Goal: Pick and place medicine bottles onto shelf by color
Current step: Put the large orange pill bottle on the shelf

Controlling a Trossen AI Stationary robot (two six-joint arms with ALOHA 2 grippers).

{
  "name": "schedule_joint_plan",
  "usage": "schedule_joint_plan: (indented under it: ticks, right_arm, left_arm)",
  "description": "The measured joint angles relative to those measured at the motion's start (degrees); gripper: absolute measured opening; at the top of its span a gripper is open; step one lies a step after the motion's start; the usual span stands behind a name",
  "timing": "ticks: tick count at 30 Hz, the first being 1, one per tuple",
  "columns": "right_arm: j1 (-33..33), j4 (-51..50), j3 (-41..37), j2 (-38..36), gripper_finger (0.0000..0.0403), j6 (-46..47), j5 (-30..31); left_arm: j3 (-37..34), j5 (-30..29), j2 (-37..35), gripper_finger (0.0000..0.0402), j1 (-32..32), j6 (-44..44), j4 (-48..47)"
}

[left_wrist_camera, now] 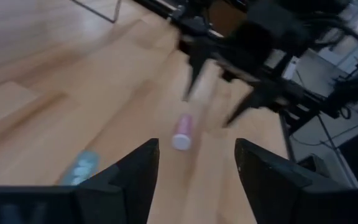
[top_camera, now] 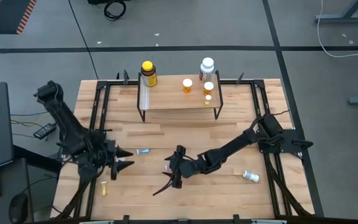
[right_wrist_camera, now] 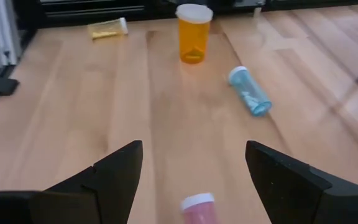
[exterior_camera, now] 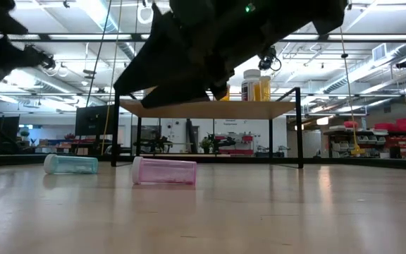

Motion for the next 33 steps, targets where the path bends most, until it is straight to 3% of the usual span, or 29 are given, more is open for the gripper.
schedule_joint_plan:
  ticks: [7,20,27,33]
  right_arm:
    - [-2.6,-0.1,0.0,0.0,0.0293,-3.0,0.1]
    - [-4.5,-4.2,0.0,0.0,0.0293,-4.7,0.0]
    - [-1.5,-5.0,0.0,-0.1,0.0293,-2.7,0.0]
    - [0.7,-1.3,0.0,-0.1,0.0293,-1.7,0.5]
  left_arm:
    - [11.1,1.3,10.8,0.0204,-1.6,-0.2,-5.0]
    - [30.5,0.9,32.0,0.0176,-2.2,-20.8,-19.1]
    - [31.7,5.6,38.7,0.0172,-3.1,-36.4,-25.6]
    - [31.7,11.1,43.0,0.0172,-4.9,-41.1,-28.7]
